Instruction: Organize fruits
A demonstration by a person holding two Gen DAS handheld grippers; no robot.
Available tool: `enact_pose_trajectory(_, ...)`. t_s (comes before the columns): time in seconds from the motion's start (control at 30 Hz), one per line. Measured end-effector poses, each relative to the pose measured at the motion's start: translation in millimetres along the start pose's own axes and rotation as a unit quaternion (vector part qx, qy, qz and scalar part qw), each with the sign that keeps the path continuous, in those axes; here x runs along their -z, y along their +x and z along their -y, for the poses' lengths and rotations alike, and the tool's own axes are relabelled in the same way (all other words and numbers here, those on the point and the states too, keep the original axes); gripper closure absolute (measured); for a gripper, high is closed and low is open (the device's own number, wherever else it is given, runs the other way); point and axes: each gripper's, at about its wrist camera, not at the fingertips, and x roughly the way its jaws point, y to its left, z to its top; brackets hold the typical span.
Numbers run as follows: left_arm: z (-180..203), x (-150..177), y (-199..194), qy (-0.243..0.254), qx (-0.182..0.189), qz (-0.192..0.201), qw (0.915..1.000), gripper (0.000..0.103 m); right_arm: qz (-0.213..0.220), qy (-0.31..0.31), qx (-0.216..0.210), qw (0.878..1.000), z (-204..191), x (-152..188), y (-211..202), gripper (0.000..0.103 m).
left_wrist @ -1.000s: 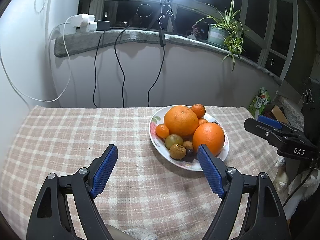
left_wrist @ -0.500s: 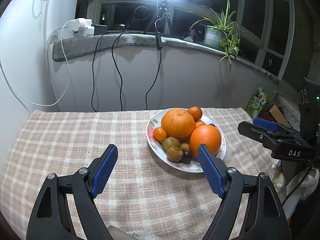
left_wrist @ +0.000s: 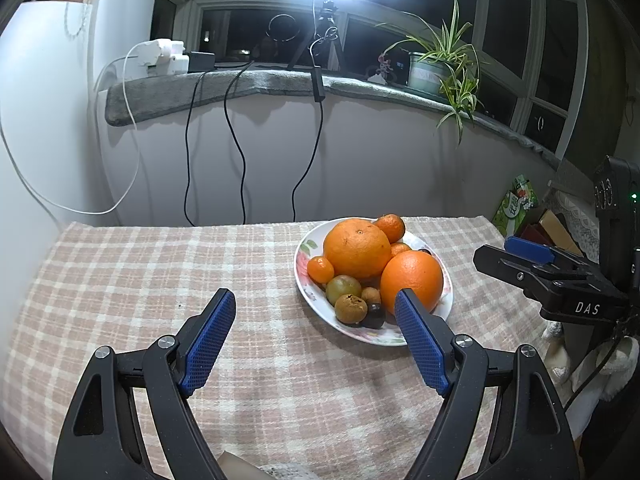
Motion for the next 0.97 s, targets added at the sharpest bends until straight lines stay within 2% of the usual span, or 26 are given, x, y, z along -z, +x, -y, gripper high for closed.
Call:
enact_pose_trajectory(0.63, -2, 1, 1, 0.001, -0.003, 0.001, 1.0, 0.021, -0.006, 0.007, -0.003, 1.0, 3, 3, 3, 0.0)
enact_pose_trajectory(0.97, -4, 2, 2, -0.001, -0.003, 0.0, 1.0, 0.021, -0.009, 0.02, 0.01, 1.0, 15, 4, 4, 0.0)
